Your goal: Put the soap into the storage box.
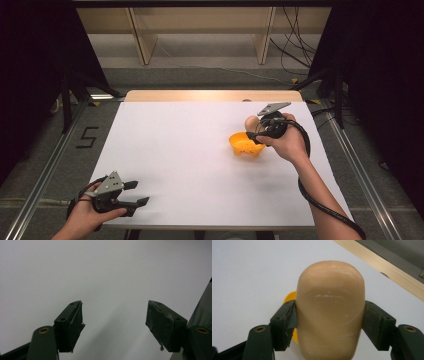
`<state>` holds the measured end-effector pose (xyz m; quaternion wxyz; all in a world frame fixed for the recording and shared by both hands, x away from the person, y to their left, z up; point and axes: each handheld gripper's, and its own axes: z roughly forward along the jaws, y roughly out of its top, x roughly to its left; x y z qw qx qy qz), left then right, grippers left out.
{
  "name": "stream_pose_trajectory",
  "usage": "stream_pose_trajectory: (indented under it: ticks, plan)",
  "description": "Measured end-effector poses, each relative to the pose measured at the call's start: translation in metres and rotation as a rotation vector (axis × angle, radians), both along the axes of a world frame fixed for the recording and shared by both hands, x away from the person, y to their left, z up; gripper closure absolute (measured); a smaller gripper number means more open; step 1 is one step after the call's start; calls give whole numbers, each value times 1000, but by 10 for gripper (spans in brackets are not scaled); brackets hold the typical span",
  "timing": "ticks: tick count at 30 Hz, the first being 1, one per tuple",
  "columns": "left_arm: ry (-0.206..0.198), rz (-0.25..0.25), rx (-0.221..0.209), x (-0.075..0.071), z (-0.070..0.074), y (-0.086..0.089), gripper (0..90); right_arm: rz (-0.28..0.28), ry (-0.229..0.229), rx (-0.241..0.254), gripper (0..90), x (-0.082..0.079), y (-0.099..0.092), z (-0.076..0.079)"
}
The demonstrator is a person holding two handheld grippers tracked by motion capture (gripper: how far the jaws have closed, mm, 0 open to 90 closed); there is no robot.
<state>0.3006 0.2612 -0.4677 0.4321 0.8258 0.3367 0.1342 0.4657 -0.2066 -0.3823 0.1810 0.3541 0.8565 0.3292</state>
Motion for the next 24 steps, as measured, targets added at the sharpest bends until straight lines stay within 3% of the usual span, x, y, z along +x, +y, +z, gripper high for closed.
stream_pose_trajectory:
  ticks: [1, 2, 5, 7, 9, 10, 11, 12, 13, 18, 19, 24]
  plan:
    - [-10, -8, 0, 0, 0, 0, 293, 5, -36, 19, 336, 1, 2, -4]
    - [-17, -12, 3, 1, 0, 0, 293, 16, -11, 3, 336, 1, 1, -2]
    - [-10, -7, -2, 0, 0, 0, 293, 26, -31, 4, 336, 2, 2, -6]
    - [-1, -2, -6, 0, 0, 0, 293, 39, -17, -3, 336, 3, 2, -6]
    - [-8, 5, 23, 1, 0, 0, 293, 31, -10, 7, 335, 3, 3, -8]
    - [-13, -10, 1, 0, 0, 0, 293, 44, 1, -10, 336, 3, 2, -7]
    - [-18, -14, 9, 1, 0, 1, 293, 38, -13, 3, 336, 3, 3, -9]
    - [0, 2, 16, 0, 0, 1, 293, 42, -10, -5, 335, 4, 3, -8]
    - [-12, 5, 28, 1, 0, 1, 294, 52, -12, -3, 336, 5, 3, -9]
    - [-1, 1, 27, 1, 1, 1, 293, 122, -25, -9, 335, 9, 3, -11]
    - [0, 1, 23, 1, 1, 1, 293, 128, 2, -12, 336, 8, 3, -11]
    - [-6, 3, 28, 1, 0, 1, 293, 175, -16, -12, 336, 12, 2, -17]
